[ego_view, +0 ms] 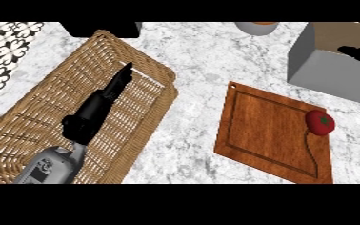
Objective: Pick the eggplant from the cutting board and place it in the cardboard box
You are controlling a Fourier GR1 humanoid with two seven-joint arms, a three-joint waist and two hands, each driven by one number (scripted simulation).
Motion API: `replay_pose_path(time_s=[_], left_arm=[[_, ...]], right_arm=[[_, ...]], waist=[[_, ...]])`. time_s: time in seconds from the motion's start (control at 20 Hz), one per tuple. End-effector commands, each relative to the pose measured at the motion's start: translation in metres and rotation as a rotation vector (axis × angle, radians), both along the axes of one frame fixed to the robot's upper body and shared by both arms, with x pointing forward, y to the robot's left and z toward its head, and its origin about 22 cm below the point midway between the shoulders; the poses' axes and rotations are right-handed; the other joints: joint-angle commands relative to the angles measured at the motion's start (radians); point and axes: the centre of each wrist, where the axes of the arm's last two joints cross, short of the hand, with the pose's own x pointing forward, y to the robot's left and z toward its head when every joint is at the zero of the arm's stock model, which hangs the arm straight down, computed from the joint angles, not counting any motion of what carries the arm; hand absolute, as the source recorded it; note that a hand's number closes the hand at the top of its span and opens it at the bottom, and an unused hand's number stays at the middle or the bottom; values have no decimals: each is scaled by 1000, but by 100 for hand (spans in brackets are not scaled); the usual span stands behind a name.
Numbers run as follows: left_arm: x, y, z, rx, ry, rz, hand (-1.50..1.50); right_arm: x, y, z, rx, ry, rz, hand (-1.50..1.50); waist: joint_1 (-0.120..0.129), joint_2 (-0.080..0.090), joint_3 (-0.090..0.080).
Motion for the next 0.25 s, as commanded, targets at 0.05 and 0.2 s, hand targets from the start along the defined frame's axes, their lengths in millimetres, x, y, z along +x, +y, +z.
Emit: replay_pose_path(time_s=[0.05,0.2], left_arm=[[0,-3,-13,12,10,30,0],[-18,8,-34,4,22,28,0]], right_arm=[[-4,-18,12,268,-213,-23,-150],[-33,-57,7,341,-253,-56,-150]], waist=[[-19,9,-15],[-12,11,-15]])
